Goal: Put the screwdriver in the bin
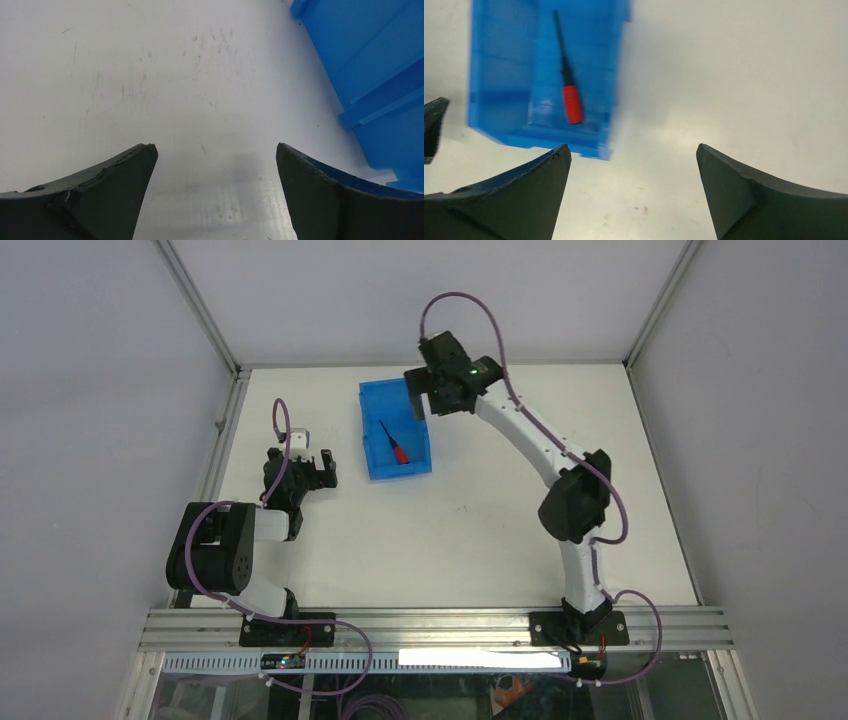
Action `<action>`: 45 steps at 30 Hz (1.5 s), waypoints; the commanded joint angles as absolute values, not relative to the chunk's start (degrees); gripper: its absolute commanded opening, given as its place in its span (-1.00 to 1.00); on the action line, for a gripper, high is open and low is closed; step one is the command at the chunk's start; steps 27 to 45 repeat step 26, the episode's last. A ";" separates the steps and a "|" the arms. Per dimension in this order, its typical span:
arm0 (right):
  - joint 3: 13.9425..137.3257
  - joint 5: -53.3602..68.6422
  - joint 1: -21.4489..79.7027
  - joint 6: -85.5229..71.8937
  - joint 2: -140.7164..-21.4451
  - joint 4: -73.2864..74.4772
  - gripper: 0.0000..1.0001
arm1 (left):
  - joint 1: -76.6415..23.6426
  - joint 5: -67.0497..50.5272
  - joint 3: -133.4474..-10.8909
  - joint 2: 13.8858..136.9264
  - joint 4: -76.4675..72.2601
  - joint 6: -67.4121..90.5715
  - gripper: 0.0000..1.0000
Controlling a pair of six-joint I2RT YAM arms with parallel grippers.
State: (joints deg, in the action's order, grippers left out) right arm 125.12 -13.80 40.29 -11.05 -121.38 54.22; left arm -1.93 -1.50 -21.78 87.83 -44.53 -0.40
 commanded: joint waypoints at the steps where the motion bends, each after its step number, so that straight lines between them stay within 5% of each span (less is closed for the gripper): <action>1: 115.08 -16.00 30.98 -11.99 -109.42 54.21 0.99 | -2.40 -1.43 -21.97 86.39 -46.05 0.61 0.98; 14: 90.47 -8.79 0.66 -9.97 -91.10 46.84 0.99 | -2.43 -1.44 -21.99 86.40 -46.05 0.53 0.98; 45: 86.80 -8.64 0.18 -12.06 -86.18 43.52 0.99 | -2.42 -1.41 -21.97 86.34 -46.05 0.55 0.98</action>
